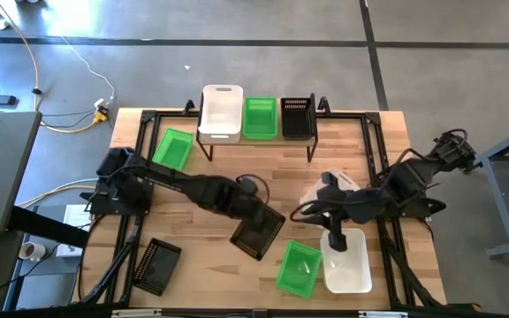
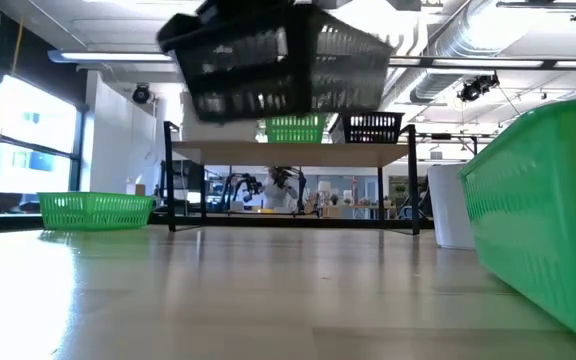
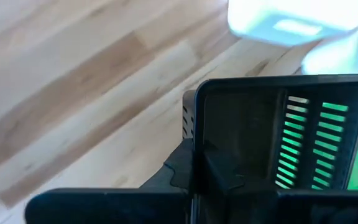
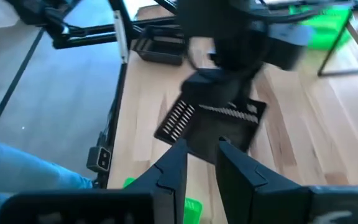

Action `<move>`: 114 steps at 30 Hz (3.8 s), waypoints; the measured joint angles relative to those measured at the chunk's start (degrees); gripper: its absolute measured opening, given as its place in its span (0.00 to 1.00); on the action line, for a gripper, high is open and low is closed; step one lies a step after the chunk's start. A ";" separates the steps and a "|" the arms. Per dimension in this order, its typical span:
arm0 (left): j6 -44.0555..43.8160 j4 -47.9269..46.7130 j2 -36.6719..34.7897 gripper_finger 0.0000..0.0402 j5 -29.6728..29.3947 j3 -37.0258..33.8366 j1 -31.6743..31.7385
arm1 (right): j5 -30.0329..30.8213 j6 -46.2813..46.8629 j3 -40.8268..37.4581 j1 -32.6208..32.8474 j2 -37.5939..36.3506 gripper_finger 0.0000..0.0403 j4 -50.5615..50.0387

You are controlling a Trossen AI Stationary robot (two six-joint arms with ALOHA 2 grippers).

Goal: Stack baskets on shelf by color
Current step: Stack the right black bin on top of the black bin

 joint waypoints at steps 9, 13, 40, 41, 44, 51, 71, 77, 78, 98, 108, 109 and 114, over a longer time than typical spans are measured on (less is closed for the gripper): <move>5.20 0.06 -0.11 0.01 -1.44 5.40 4.48 | -0.77 -9.53 0.00 -0.67 0.02 0.22 7.84; 7.59 0.27 -0.11 0.01 -1.50 7.93 6.53 | 0.05 -14.54 0.00 -1.80 0.04 0.28 14.03; 11.72 -0.73 -0.09 0.01 -14.02 11.13 9.71 | 16.24 32.24 0.13 -9.25 2.42 0.31 -9.57; 11.73 -0.66 -0.09 0.01 -14.66 11.13 9.69 | 16.25 33.17 0.13 -9.51 3.12 0.31 -9.62; 12.22 -0.66 -0.09 0.01 -16.12 11.13 9.63 | 16.06 34.96 0.13 -10.21 5.28 0.31 -10.10; 14.15 -0.72 -0.09 0.01 -18.60 11.13 9.63 | 16.24 40.03 0.13 -11.75 8.18 0.31 -13.82; 22.77 8.65 -0.04 0.01 -22.05 11.13 9.58 | 20.18 51.41 0.13 -13.13 8.45 0.31 -18.62; 27.64 10.97 -0.04 0.01 -22.23 11.13 9.63 | 19.60 51.60 0.13 -14.16 8.81 0.24 -19.81; 28.42 10.99 -0.04 0.01 -22.29 11.13 9.63 | 19.49 51.59 0.13 -14.37 8.81 0.20 -20.03; 44.09 9.49 -0.58 0.26 -15.02 11.11 10.78 | 18.84 49.96 0.11 -20.29 7.97 0.01 -22.51; 51.02 8.12 -3.37 0.47 -14.71 11.16 12.94 | 18.73 49.63 0.11 -23.06 6.34 0.00 -22.63; 51.76 7.84 -3.65 0.49 -14.74 11.15 13.26 | 18.57 49.01 0.11 -23.40 6.25 0.00 -22.65; 57.15 6.43 -5.54 0.52 -13.81 11.17 14.34 | 15.54 45.91 0.11 -26.22 4.71 0.00 -22.69</move>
